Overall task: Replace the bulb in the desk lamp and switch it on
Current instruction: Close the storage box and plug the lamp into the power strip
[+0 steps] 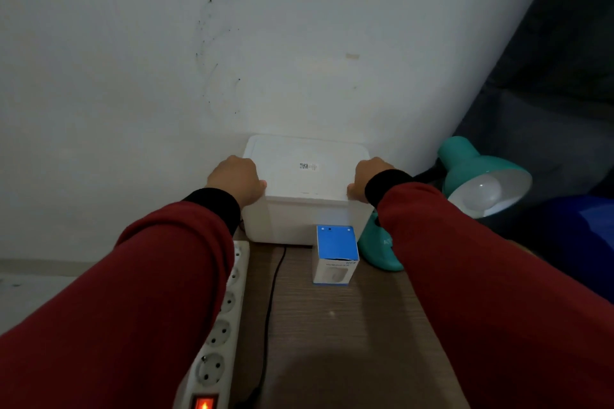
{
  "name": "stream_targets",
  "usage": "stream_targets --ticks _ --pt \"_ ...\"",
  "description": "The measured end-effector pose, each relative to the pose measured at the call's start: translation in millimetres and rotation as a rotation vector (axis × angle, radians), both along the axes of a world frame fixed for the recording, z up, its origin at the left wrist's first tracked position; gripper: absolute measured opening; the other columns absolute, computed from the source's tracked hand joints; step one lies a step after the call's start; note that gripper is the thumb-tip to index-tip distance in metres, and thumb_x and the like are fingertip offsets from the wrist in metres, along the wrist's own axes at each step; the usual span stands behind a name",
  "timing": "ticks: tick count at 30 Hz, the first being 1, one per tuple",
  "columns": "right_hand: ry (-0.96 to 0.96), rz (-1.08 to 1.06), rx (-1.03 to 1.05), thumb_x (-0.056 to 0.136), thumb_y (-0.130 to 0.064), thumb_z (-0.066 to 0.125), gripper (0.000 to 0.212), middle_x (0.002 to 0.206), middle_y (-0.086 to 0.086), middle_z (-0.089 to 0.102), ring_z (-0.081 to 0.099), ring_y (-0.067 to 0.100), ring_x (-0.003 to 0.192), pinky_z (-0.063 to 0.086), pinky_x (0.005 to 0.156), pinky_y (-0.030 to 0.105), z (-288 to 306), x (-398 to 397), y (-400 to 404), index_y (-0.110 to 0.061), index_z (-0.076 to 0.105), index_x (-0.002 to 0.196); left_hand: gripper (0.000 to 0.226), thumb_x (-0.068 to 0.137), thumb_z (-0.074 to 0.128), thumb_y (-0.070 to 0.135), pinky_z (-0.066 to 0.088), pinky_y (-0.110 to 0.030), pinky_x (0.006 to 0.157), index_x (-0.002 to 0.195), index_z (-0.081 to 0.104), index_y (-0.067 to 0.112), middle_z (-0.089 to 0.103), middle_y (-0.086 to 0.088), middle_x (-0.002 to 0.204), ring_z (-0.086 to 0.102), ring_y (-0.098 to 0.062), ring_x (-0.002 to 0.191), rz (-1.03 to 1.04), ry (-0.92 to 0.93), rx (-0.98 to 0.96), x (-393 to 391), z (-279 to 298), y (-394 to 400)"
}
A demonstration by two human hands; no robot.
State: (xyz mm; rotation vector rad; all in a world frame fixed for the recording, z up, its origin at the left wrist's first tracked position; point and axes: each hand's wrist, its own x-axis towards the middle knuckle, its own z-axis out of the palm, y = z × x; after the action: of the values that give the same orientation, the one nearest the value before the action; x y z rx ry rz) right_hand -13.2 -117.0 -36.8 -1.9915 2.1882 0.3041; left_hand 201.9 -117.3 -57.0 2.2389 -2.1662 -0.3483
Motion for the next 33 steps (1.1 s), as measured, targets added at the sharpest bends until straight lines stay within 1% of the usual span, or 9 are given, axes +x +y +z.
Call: stream_targets --ticks 4,9,15,19,22,24,27,30,33 --pt "0.062 0.032 0.057 0.094 -0.027 0.052 0.035 0.120 0.014 0.062 0.061 0.029 0.100 0.042 0.072 0.029 15 10 15 0.000 0.057 0.116 0.038 0.092 0.051 0.027 0.049 -0.035 0.082 0.116 0.055 -0.003 0.052 -0.020 0.123 0.057 -0.033 0.107 0.051 -0.019 -0.042 7 17 20" --pt "0.071 0.056 0.065 0.092 -0.030 0.054 0.037 0.119 0.013 0.062 0.052 0.024 0.085 0.042 0.073 0.029 28 25 39 -0.003 0.057 0.116 0.031 0.091 0.053 0.024 0.045 -0.030 0.070 0.105 0.060 -0.002 0.058 -0.018 0.115 0.061 -0.031 0.099 0.064 -0.048 -0.036 24 30 47" --pt "0.039 0.112 0.041 0.091 -0.031 0.055 0.037 0.118 0.012 0.063 0.059 0.028 0.093 0.042 0.073 0.029 35 52 76 -0.004 0.058 0.115 0.032 0.091 0.053 0.022 0.049 -0.033 0.079 0.111 0.059 -0.002 0.056 -0.019 0.119 0.059 -0.033 0.105 0.106 -0.076 -0.083 44 41 91" --pt "-0.006 0.133 0.020 0.092 -0.033 0.053 0.034 0.099 0.013 0.057 0.050 0.022 0.073 0.039 0.071 0.027 29 71 105 -0.001 0.060 0.096 0.028 0.090 0.054 0.025 0.044 -0.031 0.070 0.090 0.063 -0.001 0.062 -0.018 0.111 0.060 -0.032 0.101 0.118 -0.075 -0.086 60 35 119" --pt "-0.037 0.173 0.039 0.092 -0.038 0.051 0.046 0.116 0.012 0.059 0.055 0.026 0.095 0.044 0.080 0.030 15 84 127 -0.002 0.057 0.120 0.039 0.090 0.051 0.031 0.043 -0.029 0.071 0.061 0.050 0.005 0.064 -0.016 0.108 0.058 -0.029 0.095 0.121 -0.033 -0.062 72 21 141" --pt "-0.089 0.199 0.050 0.094 -0.040 0.050 0.052 0.138 0.011 0.051 0.051 0.027 0.122 0.042 0.099 0.033 4 90 145 -0.006 0.050 0.133 0.039 0.090 0.048 0.037 0.046 -0.031 0.083 0.077 0.061 0.002 0.064 -0.015 0.114 0.060 -0.029 0.100 0.114 0.001 -0.049 77 8 154" --pt "-0.284 0.186 0.076 0.092 -0.037 0.055 0.052 0.145 0.006 0.046 0.043 0.024 0.133 0.034 0.109 0.031 -20 95 174 -0.016 0.047 0.138 0.048 0.092 0.047 0.040 0.039 -0.032 0.104 0.120 0.061 0.004 0.059 -0.013 0.130 0.053 -0.027 0.122 0.127 0.128 -0.047 76 -15 184" --pt "-0.498 0.095 0.074 0.089 -0.038 0.060 0.055 0.145 0.005 0.045 0.044 0.023 0.132 0.036 0.108 0.031 -52 99 201 -0.025 0.044 0.140 0.046 0.092 0.050 0.036 0.030 -0.029 0.110 0.130 0.054 0.010 0.057 -0.009 0.135 0.046 -0.024 0.130 0.190 0.309 -0.060 72 -45 218" --pt "-0.737 -0.037 0.091 0.086 -0.033 0.065 0.060 0.142 0.011 0.049 0.050 0.025 0.127 0.042 0.106 0.034 -89 103 220 -0.029 0.041 0.141 0.045 0.092 0.052 0.033 0.032 -0.029 0.108 0.133 0.051 0.014 0.059 -0.009 0.132 0.050 -0.023 0.127 0.278 0.481 -0.025 72 -76 242"
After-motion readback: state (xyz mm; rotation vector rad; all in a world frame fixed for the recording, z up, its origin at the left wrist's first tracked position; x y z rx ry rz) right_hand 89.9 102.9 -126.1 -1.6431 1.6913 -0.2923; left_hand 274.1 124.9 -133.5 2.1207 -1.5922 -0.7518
